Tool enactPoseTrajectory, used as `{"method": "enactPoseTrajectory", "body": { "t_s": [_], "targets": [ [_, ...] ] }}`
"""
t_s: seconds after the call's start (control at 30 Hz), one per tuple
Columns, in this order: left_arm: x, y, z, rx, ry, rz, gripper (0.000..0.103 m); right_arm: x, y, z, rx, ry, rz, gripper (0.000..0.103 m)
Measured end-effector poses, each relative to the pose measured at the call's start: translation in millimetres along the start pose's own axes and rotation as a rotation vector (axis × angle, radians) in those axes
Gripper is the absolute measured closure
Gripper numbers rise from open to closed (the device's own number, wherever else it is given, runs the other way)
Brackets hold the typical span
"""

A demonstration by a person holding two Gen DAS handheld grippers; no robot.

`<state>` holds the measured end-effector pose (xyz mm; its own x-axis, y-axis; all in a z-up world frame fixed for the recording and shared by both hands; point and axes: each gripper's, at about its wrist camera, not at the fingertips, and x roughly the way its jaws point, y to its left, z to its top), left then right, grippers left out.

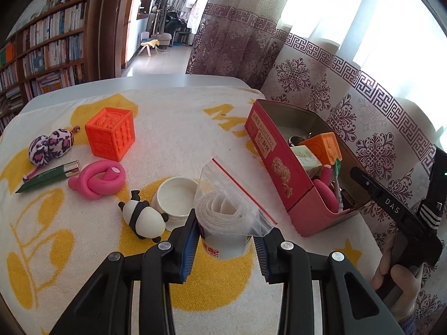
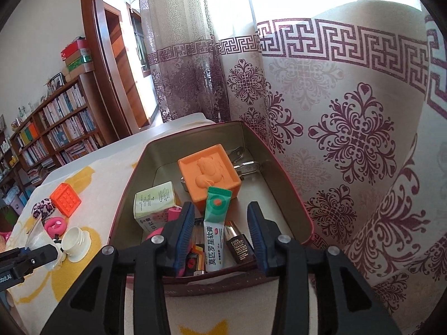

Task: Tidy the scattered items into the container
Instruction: 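Carry the ointment tube into the tin and open the right gripper while the left follows, then lower the bagged tape roll into the tin and open the left gripper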

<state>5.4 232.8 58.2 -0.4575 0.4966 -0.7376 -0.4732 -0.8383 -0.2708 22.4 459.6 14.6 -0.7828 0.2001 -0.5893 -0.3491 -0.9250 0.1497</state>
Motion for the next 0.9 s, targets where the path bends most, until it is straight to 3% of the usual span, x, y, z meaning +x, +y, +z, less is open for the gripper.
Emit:
{"method": "enactPoseTrajectory", "body": {
  "t_s": [0.2, 0.6, 0.8, 0.9],
  "targets": [
    [6.0, -23.3, 11.5, 0.024, 0.004, -0.048, 0.065, -5.5, 0.5, -1.0, -0.058, -0.061, -0.08, 0.048],
    [31.2, -87.1, 50.8, 0.096, -0.003, -0.186, 0.065, -14.2, -13.8, -1.4, 0.023, -0.103, -0.073, 0.045],
    [52.2, -102.1, 73.1, 0.1, -0.005, -0.202, 0.064, -14.9, -9.5, -3.1, 0.003, -0.103, -0.067, 0.045],
    [60.8, -105.4, 78.6, 0.079, 0.003, -0.209, 0.058, -13.9, -6.7, -3.5, -0.012, -0.098, -0.067, 0.04]
  ]
}}
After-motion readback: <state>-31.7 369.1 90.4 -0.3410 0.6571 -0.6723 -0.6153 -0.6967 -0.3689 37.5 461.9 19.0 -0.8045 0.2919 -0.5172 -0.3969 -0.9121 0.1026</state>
